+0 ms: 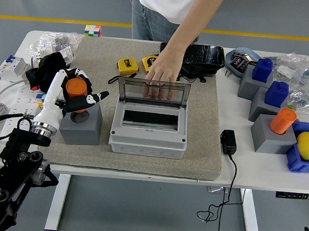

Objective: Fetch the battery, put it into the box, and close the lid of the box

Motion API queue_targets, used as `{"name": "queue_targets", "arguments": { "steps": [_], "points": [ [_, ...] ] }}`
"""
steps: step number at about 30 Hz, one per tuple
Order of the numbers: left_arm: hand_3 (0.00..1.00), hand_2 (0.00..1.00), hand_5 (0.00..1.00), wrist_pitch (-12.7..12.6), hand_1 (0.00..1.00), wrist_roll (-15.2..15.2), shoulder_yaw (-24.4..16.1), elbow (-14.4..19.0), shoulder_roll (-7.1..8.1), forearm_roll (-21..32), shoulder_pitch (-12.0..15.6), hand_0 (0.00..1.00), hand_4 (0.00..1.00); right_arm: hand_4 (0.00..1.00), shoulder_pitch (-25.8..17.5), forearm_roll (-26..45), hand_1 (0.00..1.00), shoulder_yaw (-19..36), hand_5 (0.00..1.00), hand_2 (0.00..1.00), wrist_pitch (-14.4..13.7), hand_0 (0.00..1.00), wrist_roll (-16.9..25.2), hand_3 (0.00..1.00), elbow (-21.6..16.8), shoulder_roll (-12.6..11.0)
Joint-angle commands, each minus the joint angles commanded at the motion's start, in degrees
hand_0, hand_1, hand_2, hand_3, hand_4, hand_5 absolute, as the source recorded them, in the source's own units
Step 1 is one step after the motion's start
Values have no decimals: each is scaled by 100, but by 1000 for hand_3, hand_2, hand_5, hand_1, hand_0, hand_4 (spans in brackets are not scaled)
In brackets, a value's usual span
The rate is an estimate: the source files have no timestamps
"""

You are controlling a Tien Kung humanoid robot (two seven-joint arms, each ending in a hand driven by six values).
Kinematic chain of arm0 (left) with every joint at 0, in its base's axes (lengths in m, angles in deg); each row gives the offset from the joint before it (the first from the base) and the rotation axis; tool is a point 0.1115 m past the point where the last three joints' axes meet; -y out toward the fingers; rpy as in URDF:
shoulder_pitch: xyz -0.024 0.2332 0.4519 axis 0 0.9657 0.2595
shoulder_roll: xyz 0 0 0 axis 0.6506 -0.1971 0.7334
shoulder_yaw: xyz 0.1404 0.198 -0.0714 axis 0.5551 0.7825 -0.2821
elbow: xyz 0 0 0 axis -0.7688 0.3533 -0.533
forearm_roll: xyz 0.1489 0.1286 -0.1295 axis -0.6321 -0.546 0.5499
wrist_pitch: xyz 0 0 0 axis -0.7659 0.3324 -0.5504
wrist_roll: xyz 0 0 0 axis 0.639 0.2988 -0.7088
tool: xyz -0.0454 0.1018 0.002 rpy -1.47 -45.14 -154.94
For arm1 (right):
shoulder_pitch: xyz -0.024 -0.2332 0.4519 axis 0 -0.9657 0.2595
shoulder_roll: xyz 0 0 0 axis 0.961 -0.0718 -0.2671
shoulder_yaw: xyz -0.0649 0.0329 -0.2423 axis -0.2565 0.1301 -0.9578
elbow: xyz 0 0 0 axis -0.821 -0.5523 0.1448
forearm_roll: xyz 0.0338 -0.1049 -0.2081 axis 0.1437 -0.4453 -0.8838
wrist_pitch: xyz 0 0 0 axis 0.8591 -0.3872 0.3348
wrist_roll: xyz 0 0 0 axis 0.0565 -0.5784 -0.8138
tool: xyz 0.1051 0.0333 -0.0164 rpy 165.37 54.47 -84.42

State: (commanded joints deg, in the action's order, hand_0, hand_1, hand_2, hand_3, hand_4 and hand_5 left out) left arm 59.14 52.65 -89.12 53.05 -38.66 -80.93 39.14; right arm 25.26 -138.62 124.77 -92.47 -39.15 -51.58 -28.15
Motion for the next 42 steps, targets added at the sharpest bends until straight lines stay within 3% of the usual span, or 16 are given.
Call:
{"name": "queue_targets", "arguments": {
  "steps": [1, 2, 7, 8, 12, 13, 14, 19, 23, 27, 31, 32, 37, 38, 42],
  "points": [
    [47, 47, 42, -65, 2, -18, -3, 51, 16, -140, -14, 20, 998, 998, 1, -2, 877, 0, 998, 833, 0, 877, -1, 868, 0, -1],
    [18, 35, 220, -136, 2, -35, -4, 123, 37, -277, -33, 15, 998, 998, 4, -6, 877, 4, 998, 834, 1, 876, -2, 868, 0, -1],
    [18, 35, 220, -374, 2, -76, 13, 434, 110, -808, -78, 15, 998, 998, 0, -15, 877, 5, 998, 834, 0, 876, -6, 868, 0, -1],
    [2, 21, 473, -397, 2, -74, 19, 487, 115, -880, -79, 29, 998, 998, -1, -14, 877, 4, 998, 834, 1, 876, -5, 868, 0, -2],
    [2, 21, 473, -502, 2, -114, 106, 840, 162, -1229, -71, 29, 998, 998, -5, -23, 877, 14, 998, 834, 2, 876, -7, 868, 0, -7],
    [2, 21, 473, -543, 2, -192, 177, 1008, 205, -1423, -79, 29, 998, 998, -3, -25, 877, 19, 998, 834, 0, 876, -7, 868, 0, -10],
    [2, 13, 610, -564, 2, -237, 236, 1123, 241, -1555, -89, 32, 996, 998, -1, -27, 877, 21, 998, 833, 0, 876, -7, 869, 0, -12],
    [2, 13, 610, -689, 2, -535, 665, 1658, 536, -2347, -217, 32, 996, 998, 27, -38, 877, 46, 998, 833, 0, 876, -1, 869, 0, -23],
    [2, 10, 591, -780, 2, -640, 1045, 1859, 691, -2754, -350, 31, 998, 998, 38, -59, 879, 76, 998, 834, -2, 876, 1, 868, 0, -33],
    [2, 4, 589, -824, 2, -665, 1151, 1742, 621, -2938, -394, 30, 971, 998, 41, -60, 878, 86, 998, 834, -4, 875, 8, 869, 0, -28],
    [2, 4, 589, -862, 2, -748, 1389, 1750, 698, -3309, -425, 30, 971, 998, 34, -90, 878, 114, 998, 834, -5, 875, -4, 869, 0, -35],
    [2, 2, 357, -870, 2, -770, 1481, 1734, 726, -3406, -445, 30, 998, 998, 33, -107, 879, 129, 998, 834, -4, 875, -10, 869, 0, -36],
    [2, 2, 357, -808, 2, -893, 1690, 1564, 734, -3841, -495, 30, 998, 998, 47, -112, 879, 143, 998, 834, -7, 875, -7, 869, 0, -42],
    [17, 2, 18, -767, 2, -922, 1716, 1527, 734, -3933, -500, 23, 998, 998, 51, -108, 879, 140, 998, 833, -7, 874, -4, 868, 0, -45],
    [17, 2, 18, -645, 2, -1019, 1802, 1437, 757, -4254, -505, 23, 998, 998, 60, -115, 879, 159, 998, 833, -8, 874, -2, 868, 0, -49]
  ]
}}
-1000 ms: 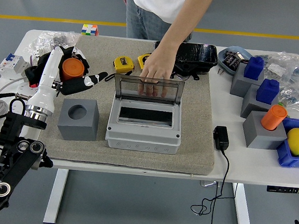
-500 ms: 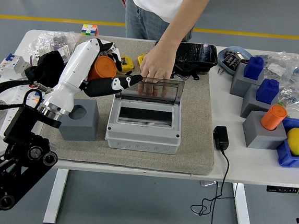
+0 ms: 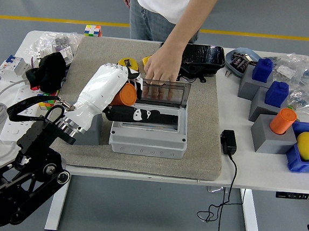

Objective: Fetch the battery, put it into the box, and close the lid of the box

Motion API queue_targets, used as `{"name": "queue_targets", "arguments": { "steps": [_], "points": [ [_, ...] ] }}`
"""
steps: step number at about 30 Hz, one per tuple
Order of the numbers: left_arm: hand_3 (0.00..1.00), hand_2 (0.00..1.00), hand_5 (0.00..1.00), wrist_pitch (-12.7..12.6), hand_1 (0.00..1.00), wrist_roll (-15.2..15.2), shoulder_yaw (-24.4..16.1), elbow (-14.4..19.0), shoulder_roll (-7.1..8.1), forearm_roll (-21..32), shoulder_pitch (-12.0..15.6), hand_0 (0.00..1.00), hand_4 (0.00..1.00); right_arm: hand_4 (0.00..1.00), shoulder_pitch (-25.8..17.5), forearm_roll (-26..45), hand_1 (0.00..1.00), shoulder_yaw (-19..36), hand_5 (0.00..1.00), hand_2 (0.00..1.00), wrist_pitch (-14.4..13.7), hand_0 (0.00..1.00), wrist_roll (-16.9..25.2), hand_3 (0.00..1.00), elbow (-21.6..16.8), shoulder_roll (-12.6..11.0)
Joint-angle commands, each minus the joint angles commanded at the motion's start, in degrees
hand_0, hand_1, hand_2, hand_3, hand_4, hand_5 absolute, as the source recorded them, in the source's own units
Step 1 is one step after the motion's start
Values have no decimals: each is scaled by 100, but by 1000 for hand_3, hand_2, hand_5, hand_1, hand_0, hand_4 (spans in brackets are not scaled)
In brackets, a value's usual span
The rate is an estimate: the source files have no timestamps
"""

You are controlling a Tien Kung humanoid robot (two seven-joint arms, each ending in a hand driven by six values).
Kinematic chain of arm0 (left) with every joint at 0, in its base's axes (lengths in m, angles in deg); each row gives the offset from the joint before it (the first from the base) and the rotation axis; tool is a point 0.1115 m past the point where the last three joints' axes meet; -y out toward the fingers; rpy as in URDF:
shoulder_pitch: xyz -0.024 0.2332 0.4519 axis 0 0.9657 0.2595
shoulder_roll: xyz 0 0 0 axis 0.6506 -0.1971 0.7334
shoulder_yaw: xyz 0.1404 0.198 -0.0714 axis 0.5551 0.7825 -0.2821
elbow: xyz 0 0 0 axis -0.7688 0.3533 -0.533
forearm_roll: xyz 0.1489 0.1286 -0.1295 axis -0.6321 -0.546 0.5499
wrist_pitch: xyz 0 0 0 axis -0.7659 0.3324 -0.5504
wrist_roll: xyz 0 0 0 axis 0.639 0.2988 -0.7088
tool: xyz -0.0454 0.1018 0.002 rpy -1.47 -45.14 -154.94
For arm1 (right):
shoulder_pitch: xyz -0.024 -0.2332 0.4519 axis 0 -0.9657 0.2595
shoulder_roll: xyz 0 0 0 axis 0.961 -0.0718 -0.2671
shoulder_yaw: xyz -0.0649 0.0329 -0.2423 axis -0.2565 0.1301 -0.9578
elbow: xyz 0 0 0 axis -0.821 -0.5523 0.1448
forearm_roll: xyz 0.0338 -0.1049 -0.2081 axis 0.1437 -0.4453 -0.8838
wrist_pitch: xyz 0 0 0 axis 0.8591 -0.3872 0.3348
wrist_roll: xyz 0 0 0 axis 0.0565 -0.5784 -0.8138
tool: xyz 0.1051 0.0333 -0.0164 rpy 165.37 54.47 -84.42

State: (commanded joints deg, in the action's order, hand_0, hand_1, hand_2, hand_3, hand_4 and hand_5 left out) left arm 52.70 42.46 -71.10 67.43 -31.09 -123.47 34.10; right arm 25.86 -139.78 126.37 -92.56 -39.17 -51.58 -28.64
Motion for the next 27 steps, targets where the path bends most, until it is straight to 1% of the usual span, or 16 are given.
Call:
{"name": "queue_targets", "arguments": {
  "steps": [2, 5, 10, 14, 19, 23, 27],
  "points": [
    [35, 6, 2, 19, 2, -42, 18, -18, 0, -105, 9, 20, 998, 998, -6, -16, 880, 12, 998, 833, 1, 875, -5, 868, 0, 1],
    [35, 6, 2, 14, 2, -70, 23, -18, -11, -187, 16, 20, 998, 998, -16, -15, 880, 6, 998, 833, 2, 875, -5, 868, 0, 3],
    [29, 3, 2, -3, 2, -181, 82, -82, -37, -518, -26, 17, 998, 998, -14, -18, 880, -2, 998, 834, 4, 875, -7, 869, 0, -2],
    [22, 2, 2, 121, 2, -248, 115, -192, -49, -803, -33, 18, 998, 998, -9, 1, 880, -22, 998, 834, 5, 876, -1, 868, 0, -14],
    [22, 2, 2, 175, 2, -338, 219, -355, -59, -809, -46, 18, 998, 998, -25, -10, 880, -30, 998, 834, 8, 876, -11, 868, 0, -18],
    [22, 2, 2, 169, 2, -375, 376, -489, -77, -809, -91, 18, 998, 998, -25, -3, 880, -51, 998, 834, 9, 876, -11, 868, 0, -18],
    [27, 2, 2, 143, 2, -383, 553, -548, -100, -809, -151, 17, 998, 998, -11, 7, 880, -67, 998, 835, 6, 876, -12, 867, 0, -23]
  ]
}}
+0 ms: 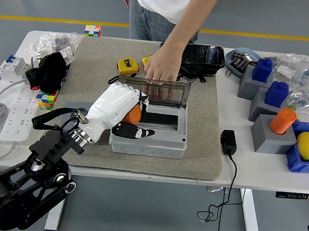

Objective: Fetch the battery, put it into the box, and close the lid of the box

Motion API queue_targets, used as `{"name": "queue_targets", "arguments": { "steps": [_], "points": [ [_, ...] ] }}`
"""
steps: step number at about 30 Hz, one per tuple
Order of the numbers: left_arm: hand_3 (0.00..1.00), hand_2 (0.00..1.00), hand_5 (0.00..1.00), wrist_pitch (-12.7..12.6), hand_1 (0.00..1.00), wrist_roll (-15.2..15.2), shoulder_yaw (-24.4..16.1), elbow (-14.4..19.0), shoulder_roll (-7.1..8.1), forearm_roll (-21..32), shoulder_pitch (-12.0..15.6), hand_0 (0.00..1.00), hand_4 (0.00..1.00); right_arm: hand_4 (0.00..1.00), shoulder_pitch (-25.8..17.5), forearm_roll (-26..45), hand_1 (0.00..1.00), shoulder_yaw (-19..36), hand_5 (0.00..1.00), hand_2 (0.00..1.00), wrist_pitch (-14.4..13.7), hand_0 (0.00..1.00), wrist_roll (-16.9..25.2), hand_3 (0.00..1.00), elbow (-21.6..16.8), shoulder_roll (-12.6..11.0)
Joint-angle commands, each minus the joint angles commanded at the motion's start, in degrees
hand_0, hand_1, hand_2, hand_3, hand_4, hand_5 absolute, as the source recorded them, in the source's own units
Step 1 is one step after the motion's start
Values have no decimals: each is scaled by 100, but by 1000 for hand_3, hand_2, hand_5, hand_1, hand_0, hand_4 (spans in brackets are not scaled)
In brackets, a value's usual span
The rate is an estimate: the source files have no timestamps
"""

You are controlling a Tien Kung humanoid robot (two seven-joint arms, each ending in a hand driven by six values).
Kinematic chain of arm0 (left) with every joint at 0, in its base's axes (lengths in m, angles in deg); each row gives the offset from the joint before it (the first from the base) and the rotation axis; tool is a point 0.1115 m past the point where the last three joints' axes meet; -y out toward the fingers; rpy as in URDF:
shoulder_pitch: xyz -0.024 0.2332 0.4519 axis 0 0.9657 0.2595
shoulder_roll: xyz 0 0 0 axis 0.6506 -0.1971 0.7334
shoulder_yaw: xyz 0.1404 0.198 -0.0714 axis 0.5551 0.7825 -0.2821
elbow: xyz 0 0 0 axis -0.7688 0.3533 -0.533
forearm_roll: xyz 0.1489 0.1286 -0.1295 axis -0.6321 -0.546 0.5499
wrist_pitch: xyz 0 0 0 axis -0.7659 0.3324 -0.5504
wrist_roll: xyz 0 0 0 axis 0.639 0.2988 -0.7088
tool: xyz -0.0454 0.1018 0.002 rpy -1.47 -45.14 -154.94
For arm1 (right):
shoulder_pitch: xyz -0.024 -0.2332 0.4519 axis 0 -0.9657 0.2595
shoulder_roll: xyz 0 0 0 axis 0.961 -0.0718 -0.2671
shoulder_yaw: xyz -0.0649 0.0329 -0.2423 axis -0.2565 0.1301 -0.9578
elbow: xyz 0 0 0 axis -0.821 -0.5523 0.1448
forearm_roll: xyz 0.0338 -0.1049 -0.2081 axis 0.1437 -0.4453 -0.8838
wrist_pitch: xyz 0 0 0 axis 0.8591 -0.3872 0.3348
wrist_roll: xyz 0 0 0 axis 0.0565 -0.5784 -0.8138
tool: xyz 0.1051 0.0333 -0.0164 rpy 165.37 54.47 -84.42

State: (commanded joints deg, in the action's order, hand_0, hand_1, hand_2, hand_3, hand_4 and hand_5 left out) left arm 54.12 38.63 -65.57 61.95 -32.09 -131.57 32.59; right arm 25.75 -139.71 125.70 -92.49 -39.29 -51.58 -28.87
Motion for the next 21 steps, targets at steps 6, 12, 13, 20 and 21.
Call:
{"name": "queue_targets", "arguments": {
  "steps": [6, 12, 13, 20, 21],
  "points": [
    [23, 2, 2, -53, 2, 18, 396, -156, -154, 0, -212, 17, 998, 998, 27, 5, 880, -4, 998, 835, -4, 876, -8, 868, 0, -16],
    [21, 2, 2, -133, 2, 46, 746, -337, -337, 0, -452, 17, 998, 998, 47, -1, 879, -10, 998, 835, -4, 876, -5, 868, 0, -8],
    [21, 2, 2, -148, 2, 51, 772, -377, -353, 0, -482, 17, 998, 998, 48, -2, 879, -12, 998, 835, -3, 876, -5, 868, 0, -8],
    [18, 2, 2, -307, 2, 120, 933, -886, -559, 29, -810, 20, 998, 998, 63, -22, 879, -5, 998, 835, -8, 876, -19, 869, 0, -17],
    [18, 2, 2, -318, 2, 125, 948, -957, -604, 40, -851, 20, 998, 998, 67, -23, 879, -10, 998, 835, -8, 876, -21, 869, 0, -18]
  ]
}}
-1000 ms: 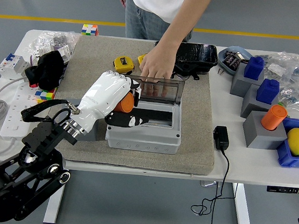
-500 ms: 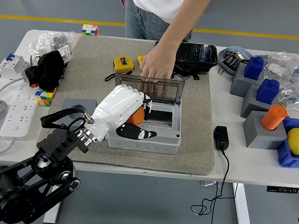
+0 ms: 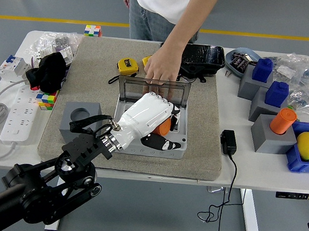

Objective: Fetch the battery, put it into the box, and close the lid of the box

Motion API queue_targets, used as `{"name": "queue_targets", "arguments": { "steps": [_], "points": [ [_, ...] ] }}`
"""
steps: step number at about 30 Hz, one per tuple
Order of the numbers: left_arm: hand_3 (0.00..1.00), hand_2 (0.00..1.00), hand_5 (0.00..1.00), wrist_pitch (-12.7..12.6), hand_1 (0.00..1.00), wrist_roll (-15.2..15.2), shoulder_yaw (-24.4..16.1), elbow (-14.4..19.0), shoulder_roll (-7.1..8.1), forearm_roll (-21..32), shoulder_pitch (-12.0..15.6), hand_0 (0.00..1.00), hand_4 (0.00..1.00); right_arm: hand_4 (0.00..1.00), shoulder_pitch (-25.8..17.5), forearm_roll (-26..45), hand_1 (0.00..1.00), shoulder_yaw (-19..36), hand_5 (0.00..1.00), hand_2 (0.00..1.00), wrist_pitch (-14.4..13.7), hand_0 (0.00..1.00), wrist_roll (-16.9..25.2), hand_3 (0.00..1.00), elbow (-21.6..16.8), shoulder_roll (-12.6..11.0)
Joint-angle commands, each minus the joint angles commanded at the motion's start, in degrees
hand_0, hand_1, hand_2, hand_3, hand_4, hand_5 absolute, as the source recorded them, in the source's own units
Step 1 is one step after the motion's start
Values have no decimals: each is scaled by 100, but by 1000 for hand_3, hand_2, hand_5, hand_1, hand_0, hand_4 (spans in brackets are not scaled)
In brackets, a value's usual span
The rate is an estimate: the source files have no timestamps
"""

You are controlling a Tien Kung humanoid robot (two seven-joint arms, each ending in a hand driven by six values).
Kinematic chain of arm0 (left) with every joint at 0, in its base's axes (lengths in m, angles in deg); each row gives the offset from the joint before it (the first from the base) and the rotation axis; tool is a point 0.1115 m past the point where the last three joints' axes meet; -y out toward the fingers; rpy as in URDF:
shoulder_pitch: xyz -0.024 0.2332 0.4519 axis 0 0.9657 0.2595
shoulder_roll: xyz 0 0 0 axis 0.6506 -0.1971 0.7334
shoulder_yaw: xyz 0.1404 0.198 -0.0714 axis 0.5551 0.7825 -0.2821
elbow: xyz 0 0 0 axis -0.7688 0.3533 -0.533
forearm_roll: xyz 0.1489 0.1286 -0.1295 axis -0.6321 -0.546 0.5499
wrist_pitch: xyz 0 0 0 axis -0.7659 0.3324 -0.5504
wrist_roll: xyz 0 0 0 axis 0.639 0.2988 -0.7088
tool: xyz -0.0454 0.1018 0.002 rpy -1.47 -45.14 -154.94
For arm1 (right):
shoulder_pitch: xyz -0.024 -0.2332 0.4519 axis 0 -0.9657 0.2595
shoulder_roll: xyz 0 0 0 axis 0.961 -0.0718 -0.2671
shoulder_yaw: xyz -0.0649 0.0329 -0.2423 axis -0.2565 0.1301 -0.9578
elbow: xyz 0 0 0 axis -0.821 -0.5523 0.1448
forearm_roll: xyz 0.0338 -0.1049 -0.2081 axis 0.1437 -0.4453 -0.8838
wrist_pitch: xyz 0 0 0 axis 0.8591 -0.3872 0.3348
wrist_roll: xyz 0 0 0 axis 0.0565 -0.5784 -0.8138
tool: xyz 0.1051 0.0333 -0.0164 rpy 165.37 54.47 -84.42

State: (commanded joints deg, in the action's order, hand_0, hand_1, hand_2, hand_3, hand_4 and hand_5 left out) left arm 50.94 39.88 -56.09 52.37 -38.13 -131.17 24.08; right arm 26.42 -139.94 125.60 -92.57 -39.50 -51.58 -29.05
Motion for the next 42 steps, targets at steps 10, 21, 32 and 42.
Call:
{"name": "queue_targets", "arguments": {
  "steps": [10, 21, 32, 42],
  "points": [
    [14, 2, 2, -53, 2, 3, 101, -505, -361, 97, -357, 21, 998, 998, 39, 2, 879, -29, 998, 834, -3, 876, -1, 868, 0, -6],
    [14, 2, 2, -145, 2, 101, -11, -1050, -490, 165, -610, 21, 998, 998, 39, 3, 879, -78, 998, 834, 0, 876, -7, 869, 0, -15],
    [18, 4, 165, -269, 2, 572, -2, -1328, -490, 715, -561, 21, 998, 998, 24, -1, 879, -112, 998, 834, 8, 876, -21, 869, 0, -53],
    [21, 7, 277, -307, 2, 534, 8, -1348, -490, 660, -574, 25, 998, 998, 27, -10, 879, -111, 998, 833, 9, 876, -25, 869, 0, -50]
  ]
}}
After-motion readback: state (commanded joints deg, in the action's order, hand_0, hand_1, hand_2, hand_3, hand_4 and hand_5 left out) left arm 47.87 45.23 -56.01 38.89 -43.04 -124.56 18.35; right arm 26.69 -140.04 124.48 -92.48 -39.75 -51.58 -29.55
